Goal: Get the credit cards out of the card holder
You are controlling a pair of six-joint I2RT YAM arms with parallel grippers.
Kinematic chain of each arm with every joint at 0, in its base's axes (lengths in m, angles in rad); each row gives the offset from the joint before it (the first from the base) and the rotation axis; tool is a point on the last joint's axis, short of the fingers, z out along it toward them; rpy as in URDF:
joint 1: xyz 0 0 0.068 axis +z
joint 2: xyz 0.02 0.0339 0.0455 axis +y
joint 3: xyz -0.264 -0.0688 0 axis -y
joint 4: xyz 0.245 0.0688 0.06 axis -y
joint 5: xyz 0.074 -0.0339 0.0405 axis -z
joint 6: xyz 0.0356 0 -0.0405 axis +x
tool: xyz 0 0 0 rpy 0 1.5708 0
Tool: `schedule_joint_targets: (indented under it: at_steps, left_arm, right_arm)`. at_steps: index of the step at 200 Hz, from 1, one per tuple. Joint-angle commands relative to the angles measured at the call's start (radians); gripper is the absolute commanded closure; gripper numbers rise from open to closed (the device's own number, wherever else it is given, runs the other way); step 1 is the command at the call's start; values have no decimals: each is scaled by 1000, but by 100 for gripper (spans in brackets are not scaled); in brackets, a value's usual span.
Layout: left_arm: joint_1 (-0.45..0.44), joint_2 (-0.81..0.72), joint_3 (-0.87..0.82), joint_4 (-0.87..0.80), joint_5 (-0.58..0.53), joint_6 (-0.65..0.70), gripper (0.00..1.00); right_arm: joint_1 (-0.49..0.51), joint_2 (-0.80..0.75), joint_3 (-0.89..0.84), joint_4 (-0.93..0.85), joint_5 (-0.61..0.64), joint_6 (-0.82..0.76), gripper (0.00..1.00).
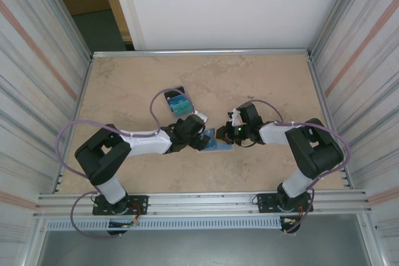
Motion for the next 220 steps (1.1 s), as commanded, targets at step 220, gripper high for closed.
schedule_joint_targets:
  at_steps: [220]
  left_arm:
    - [6,19,-41,-63,-28,-7,1]
  right_arm:
    - [-90,15,-45,20,-48,-33,99]
